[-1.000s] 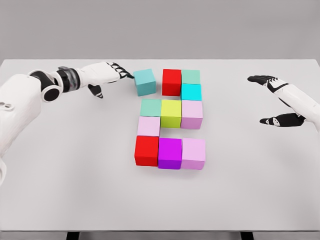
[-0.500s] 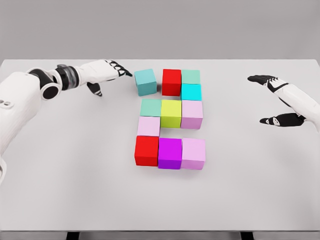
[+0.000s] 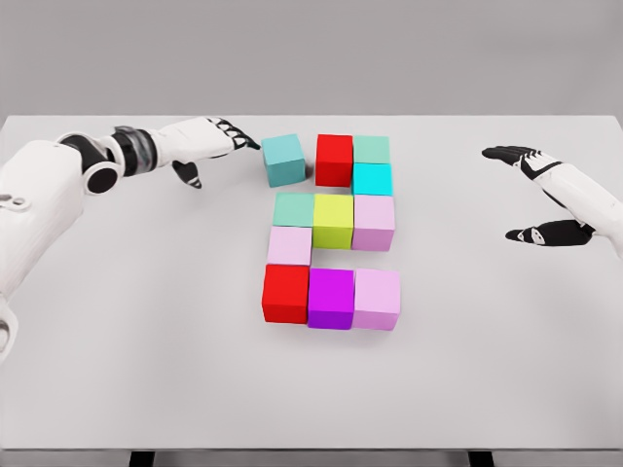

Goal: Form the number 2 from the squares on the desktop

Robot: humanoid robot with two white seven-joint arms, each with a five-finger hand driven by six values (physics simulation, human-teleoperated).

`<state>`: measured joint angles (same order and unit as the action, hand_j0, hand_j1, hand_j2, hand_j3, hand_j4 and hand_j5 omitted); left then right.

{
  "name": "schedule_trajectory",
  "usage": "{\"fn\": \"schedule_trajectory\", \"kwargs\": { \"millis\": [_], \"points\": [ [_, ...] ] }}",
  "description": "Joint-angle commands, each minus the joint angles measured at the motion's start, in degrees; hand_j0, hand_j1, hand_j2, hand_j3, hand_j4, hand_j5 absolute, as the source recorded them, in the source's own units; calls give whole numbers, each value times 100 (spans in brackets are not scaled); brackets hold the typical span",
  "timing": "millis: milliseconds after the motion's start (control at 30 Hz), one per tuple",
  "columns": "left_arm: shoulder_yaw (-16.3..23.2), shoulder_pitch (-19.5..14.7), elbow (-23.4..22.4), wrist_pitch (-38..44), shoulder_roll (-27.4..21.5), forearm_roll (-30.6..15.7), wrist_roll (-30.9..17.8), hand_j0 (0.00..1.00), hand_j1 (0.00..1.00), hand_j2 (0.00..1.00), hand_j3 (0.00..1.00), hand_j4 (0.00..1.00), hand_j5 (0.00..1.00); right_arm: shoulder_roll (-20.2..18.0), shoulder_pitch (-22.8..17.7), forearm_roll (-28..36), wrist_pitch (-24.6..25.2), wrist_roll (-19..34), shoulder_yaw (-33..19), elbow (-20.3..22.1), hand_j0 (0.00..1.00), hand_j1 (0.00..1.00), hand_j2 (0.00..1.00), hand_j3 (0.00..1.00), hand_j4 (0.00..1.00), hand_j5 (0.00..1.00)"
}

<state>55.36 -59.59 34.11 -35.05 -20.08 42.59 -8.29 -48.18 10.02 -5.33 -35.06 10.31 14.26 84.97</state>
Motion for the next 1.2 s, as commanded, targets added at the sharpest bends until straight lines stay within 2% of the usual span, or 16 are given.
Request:
{"fn": "schedule_trajectory", "kwargs": {
  "millis": [0, 1167],
  "points": [
    [-16, 0, -1, 5, 39, -23, 3, 100, 100, 100, 100, 100, 100, -7, 0, 41, 6, -3, -2, 2, 100, 100, 100, 100, 100, 100],
    [-60, -62, -62, 5, 250, -40, 3, 100, 100, 100, 100, 100, 100, -7, 0, 41, 6, -3, -2, -42, 100, 100, 100, 100, 100, 100]
  ]
}}
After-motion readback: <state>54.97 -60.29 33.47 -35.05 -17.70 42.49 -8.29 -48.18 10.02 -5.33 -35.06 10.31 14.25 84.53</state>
